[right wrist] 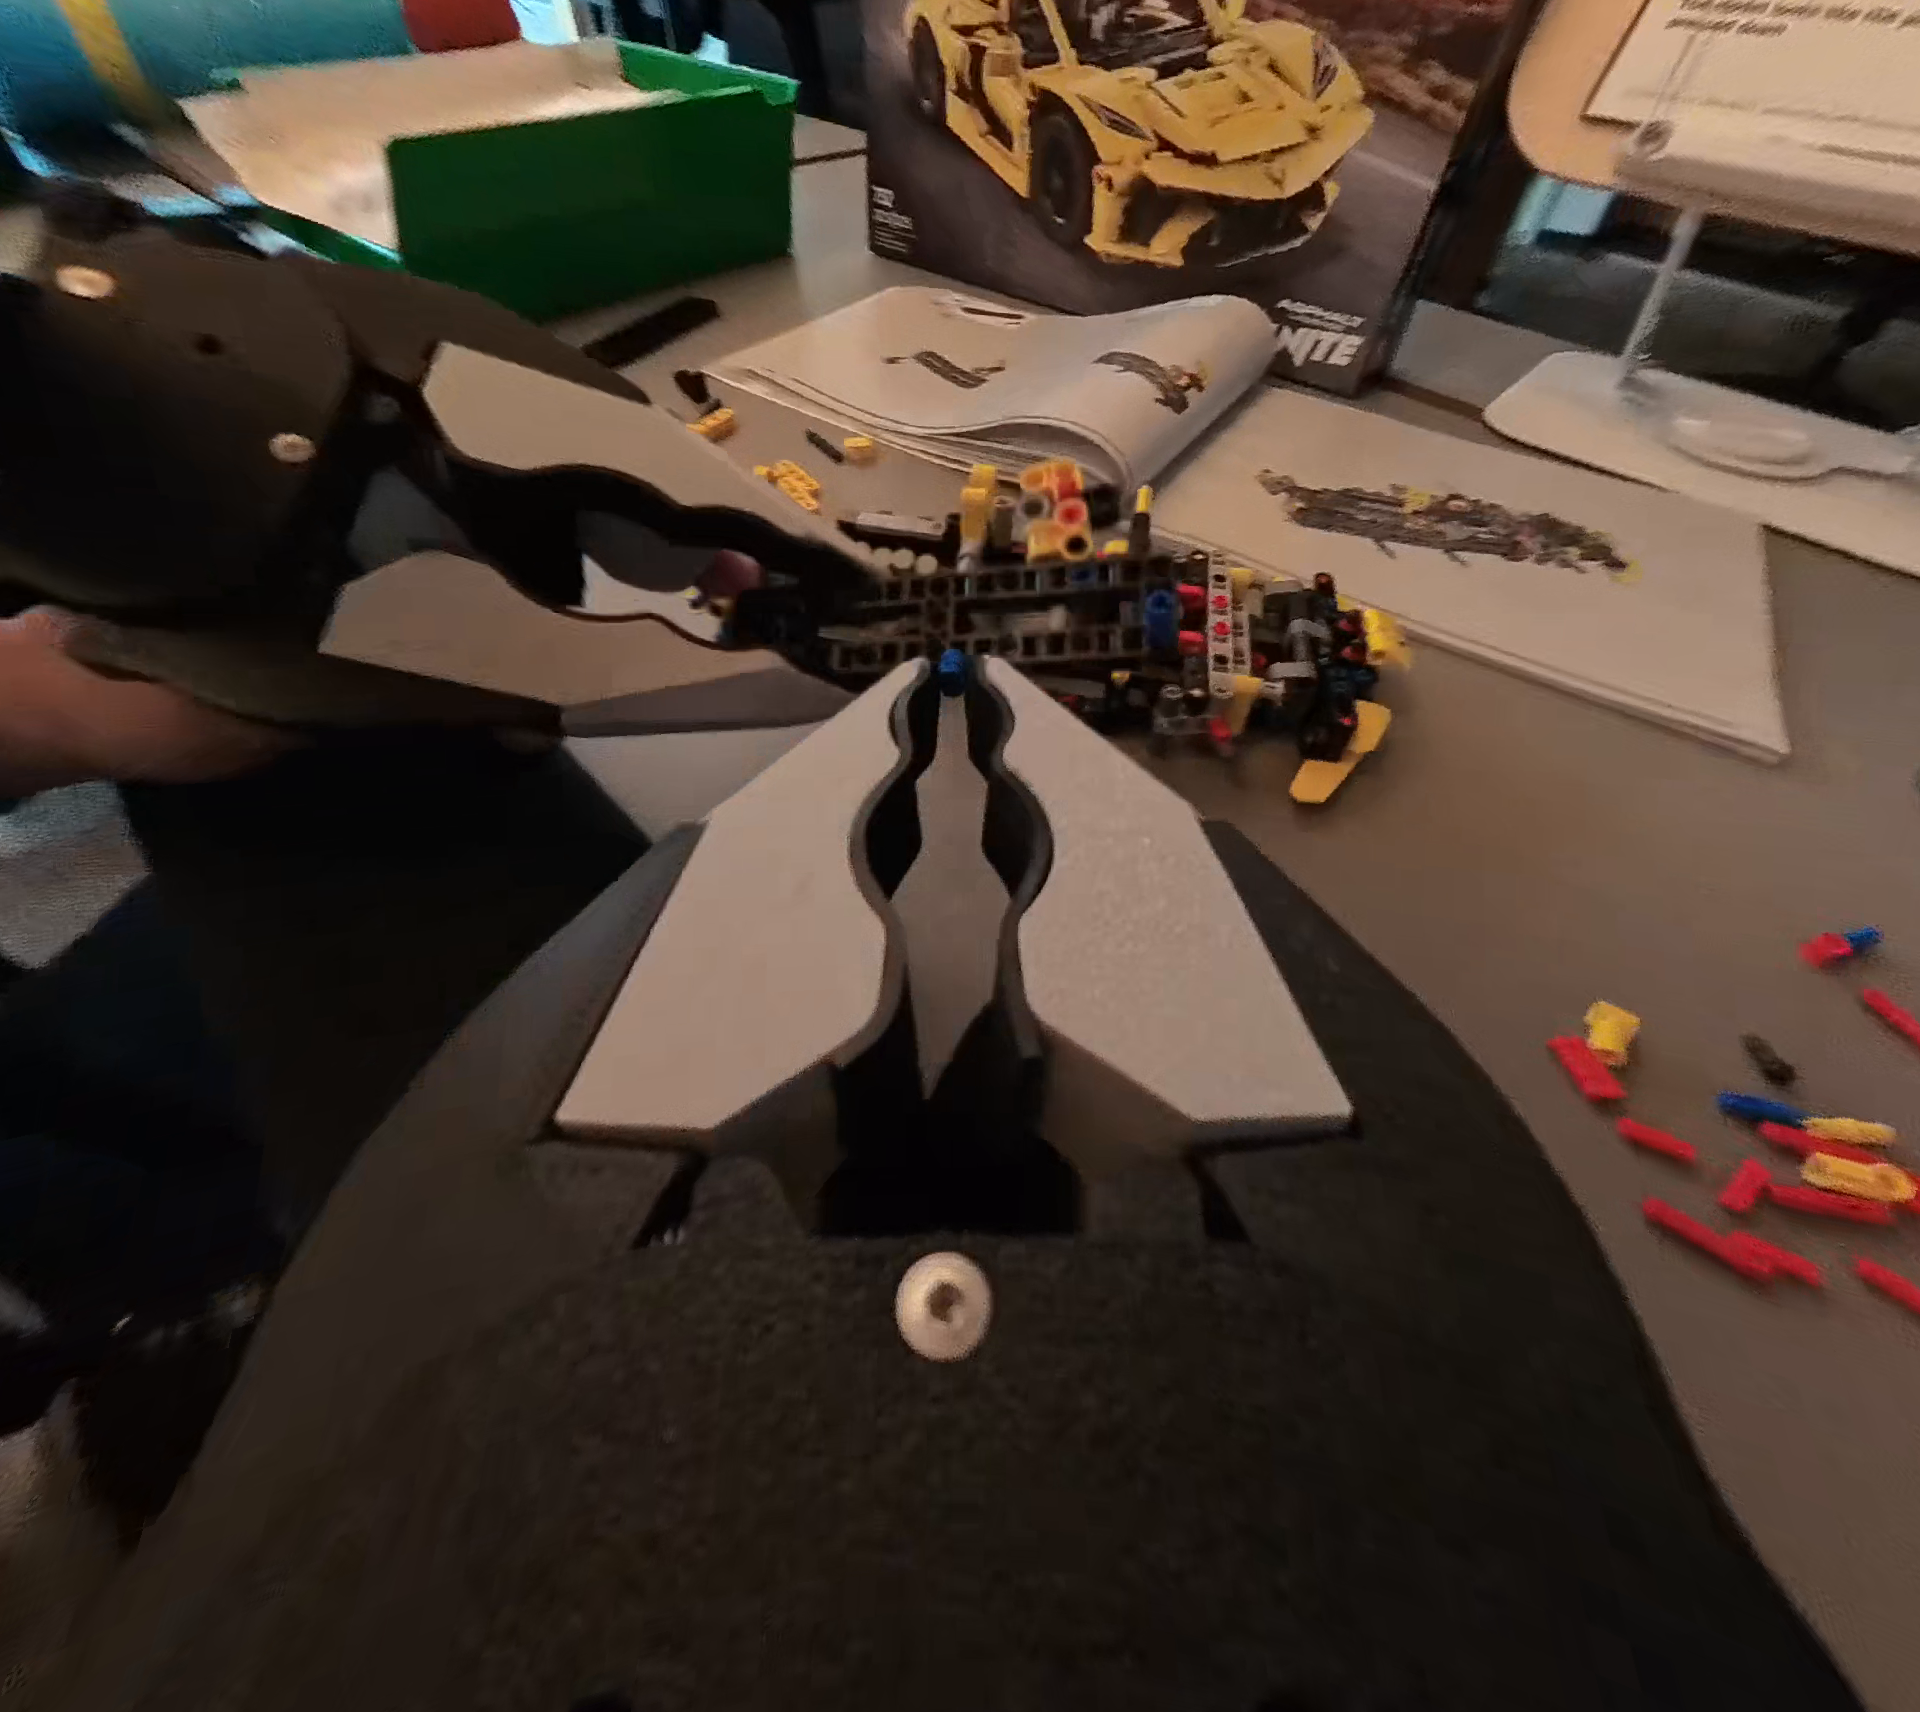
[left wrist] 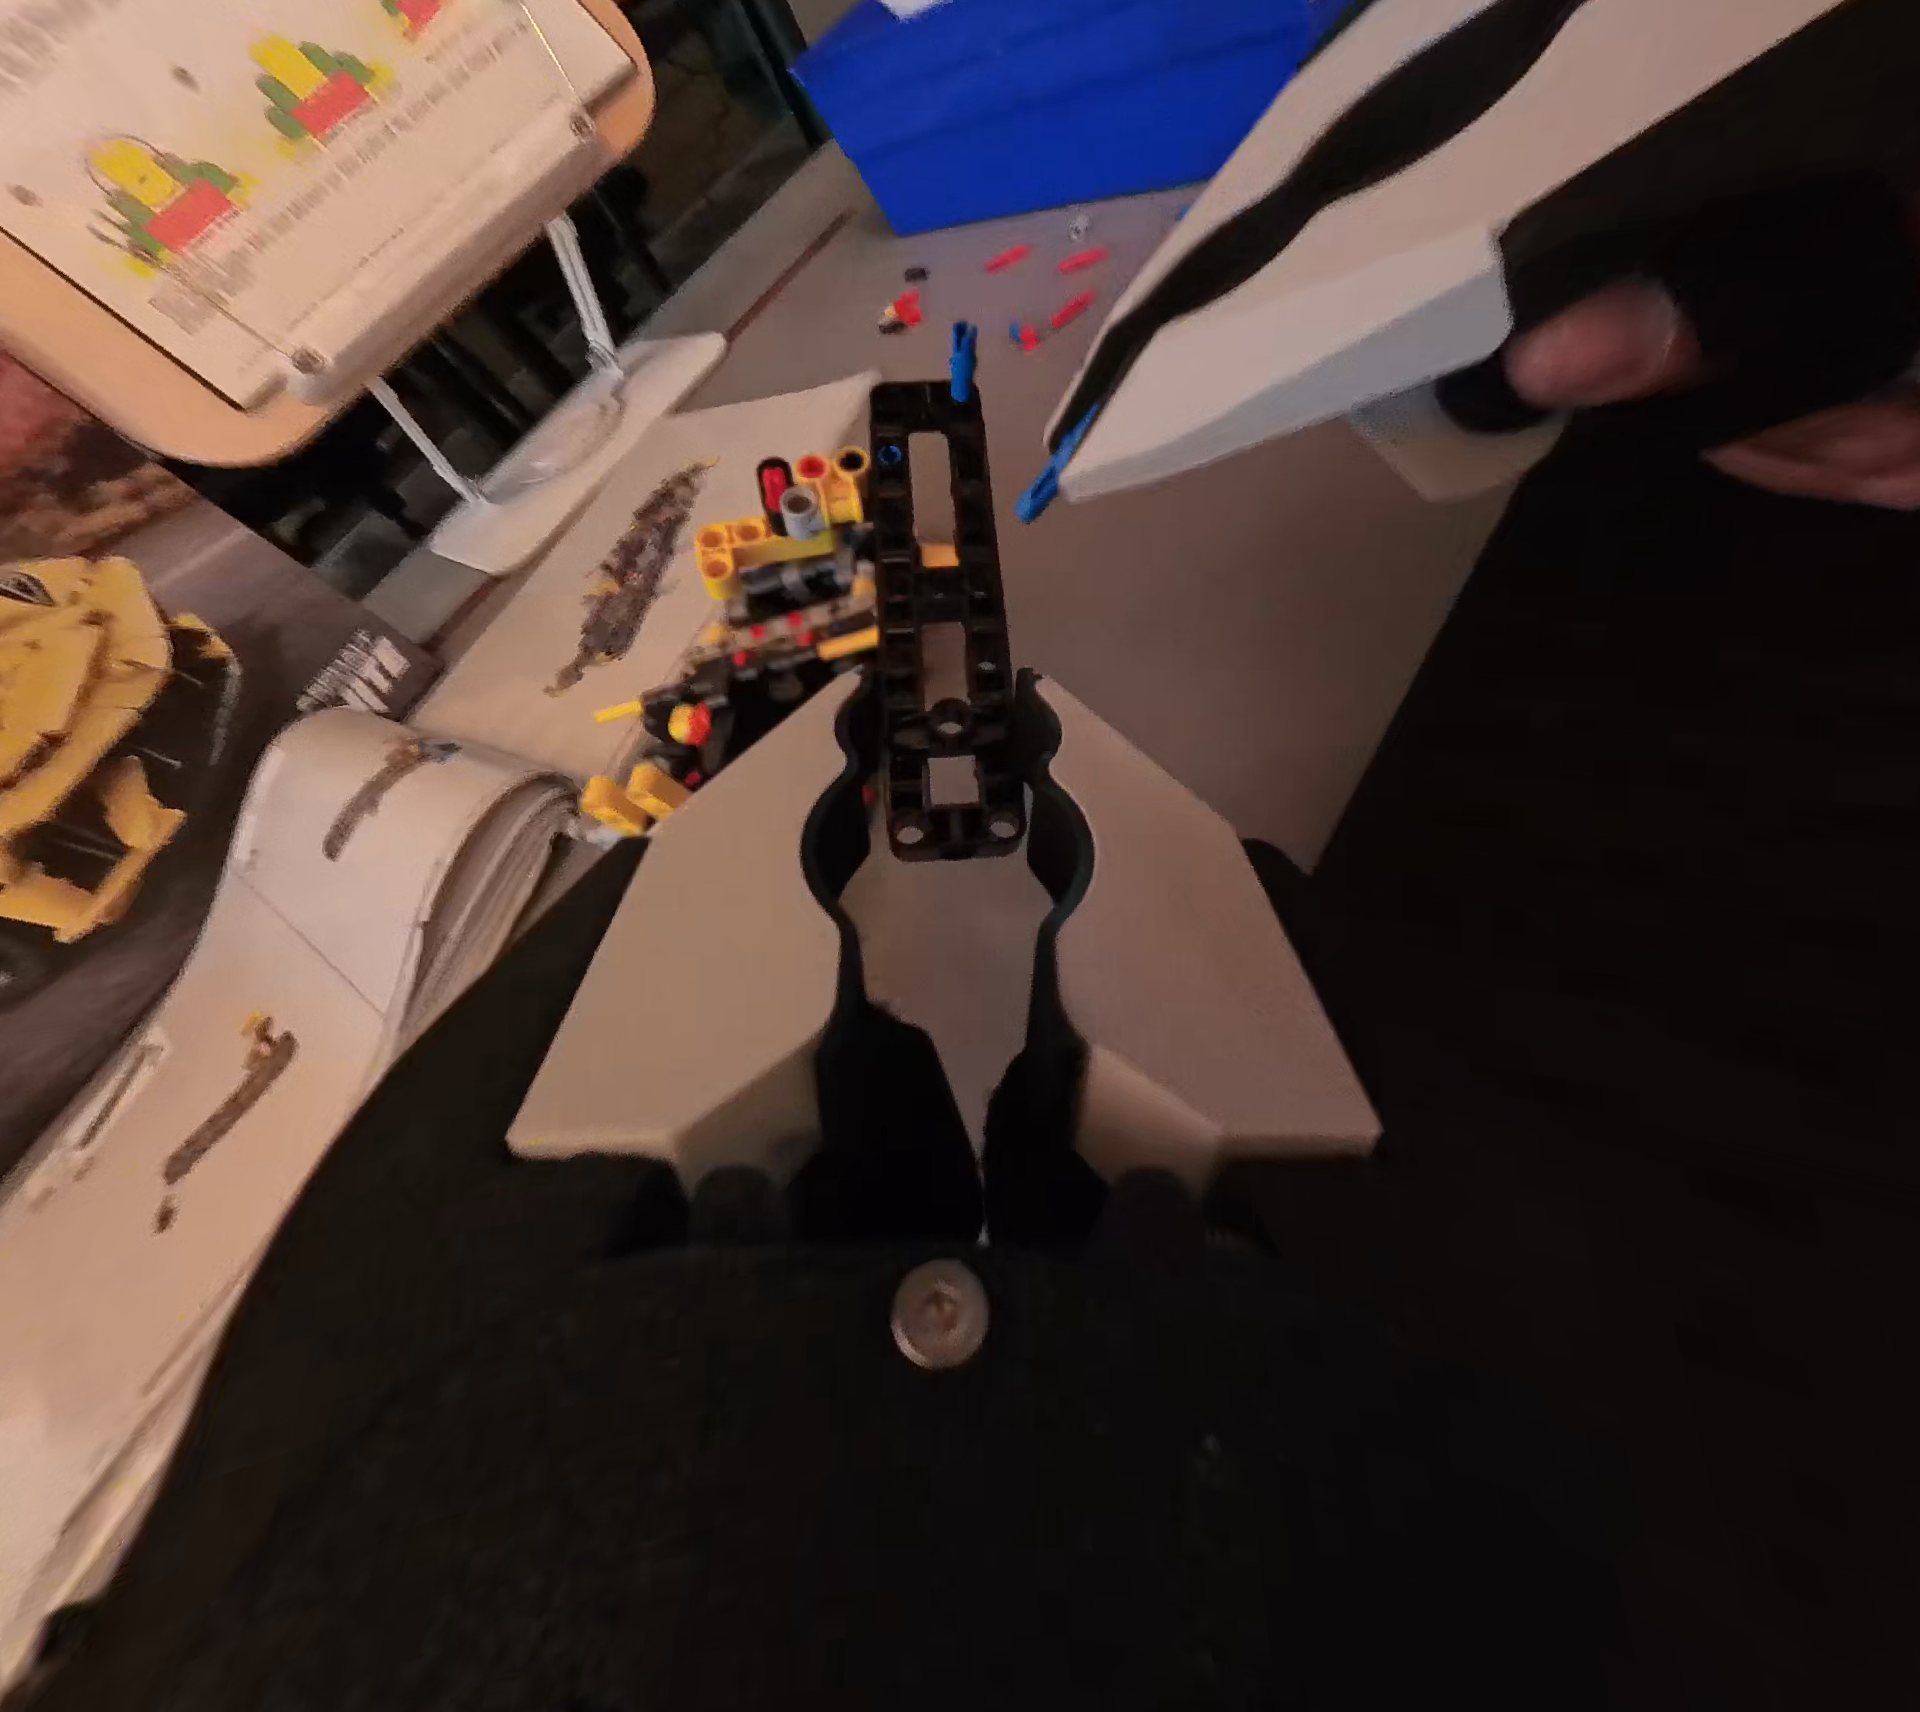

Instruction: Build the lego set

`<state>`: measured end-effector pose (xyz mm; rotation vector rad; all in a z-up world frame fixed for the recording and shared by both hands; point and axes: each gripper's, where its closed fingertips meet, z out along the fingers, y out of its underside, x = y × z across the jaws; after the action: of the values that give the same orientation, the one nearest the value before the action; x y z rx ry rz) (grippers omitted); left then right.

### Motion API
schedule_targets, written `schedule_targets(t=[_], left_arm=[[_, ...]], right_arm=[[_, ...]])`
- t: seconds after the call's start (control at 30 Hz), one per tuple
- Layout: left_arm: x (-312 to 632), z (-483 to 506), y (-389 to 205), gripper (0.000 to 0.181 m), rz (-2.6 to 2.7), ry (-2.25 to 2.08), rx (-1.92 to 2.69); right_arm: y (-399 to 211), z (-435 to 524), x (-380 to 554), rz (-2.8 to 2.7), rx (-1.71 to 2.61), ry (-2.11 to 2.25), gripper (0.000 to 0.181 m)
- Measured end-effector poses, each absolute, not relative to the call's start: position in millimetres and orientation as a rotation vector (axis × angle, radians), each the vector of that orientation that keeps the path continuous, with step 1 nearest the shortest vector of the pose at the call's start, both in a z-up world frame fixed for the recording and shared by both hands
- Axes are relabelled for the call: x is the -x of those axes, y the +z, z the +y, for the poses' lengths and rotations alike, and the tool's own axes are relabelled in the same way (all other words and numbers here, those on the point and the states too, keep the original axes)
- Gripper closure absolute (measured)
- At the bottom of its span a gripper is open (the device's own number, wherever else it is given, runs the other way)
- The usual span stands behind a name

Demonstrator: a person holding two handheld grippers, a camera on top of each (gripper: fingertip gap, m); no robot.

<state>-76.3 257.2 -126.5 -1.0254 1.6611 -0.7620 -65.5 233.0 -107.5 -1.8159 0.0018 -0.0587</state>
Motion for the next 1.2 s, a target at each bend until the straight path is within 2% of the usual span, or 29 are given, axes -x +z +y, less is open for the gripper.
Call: schedule_targets(t=[0.53,0.73,1.2], left_arm=[[79,253,-137,0.155,1.72,-0.631,0.949],[81,250,-146,0.155,1.759,-0.363,0.769],[80,244,-164,0.155,1.871,-0.509,0.892]], right_arm=[[-131,241,70,-0.147,1.998,-0.277,0.177],[-142,238,72,-0.306,2.169,-0.368,0.177],[-160,245,71,-0.201,2.145,-0.185,0.177]])
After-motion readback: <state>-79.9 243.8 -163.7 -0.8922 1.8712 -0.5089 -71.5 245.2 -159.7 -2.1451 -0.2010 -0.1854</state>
